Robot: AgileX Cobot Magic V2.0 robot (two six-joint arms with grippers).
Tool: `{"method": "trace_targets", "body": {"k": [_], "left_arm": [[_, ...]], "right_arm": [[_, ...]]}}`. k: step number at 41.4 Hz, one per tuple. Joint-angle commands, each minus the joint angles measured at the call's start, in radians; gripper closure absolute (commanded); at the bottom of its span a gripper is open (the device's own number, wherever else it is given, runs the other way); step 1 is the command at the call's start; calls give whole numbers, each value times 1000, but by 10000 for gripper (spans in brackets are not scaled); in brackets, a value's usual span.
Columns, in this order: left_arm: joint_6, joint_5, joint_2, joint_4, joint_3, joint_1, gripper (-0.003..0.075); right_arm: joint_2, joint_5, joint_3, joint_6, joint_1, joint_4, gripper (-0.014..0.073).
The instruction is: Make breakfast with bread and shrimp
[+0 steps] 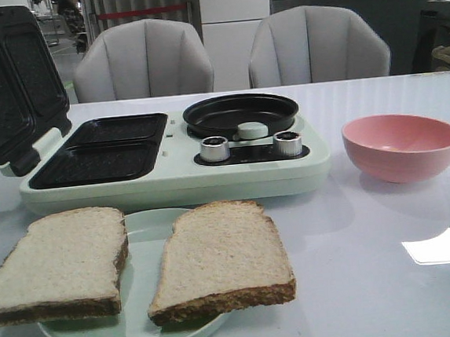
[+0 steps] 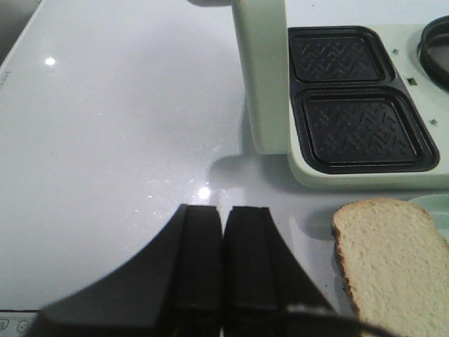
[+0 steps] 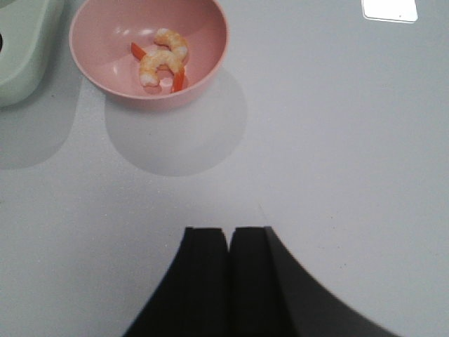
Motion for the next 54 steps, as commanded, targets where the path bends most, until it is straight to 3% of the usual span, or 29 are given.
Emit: {"method": "trace_targets", "body": {"k": [1,6,10,23,30,39,49,54], "left_arm": [[1,-62,19,-11,-36,-7,531],[2,-62,32,-11,-36,-7,319],[2,-54,48,-11,-36,-7,188],[35,17,116,-12,-38,-9,178],[168,51,104,-28,-40,-93,178],[294,78,97,15,-26,-378,178],[285,87,97,303,79,-756,201],[147,87,111,495,151,-912,217]], "right_arm": [[2,-78,-27,-4,-4,-12,401],[2,-87,-27,-4,-4,-12,147],[2,-93,-27,-4,-4,-12,34],[2,-94,-27,-4,-4,-12,18],[2,-95,-27,-4,-4,-12,18],[2,-95,-27,-4,-4,-12,18],[2,-95,-27,-4,-4,-12,18],[2,-95,-27,-4,-4,-12,18]]}}
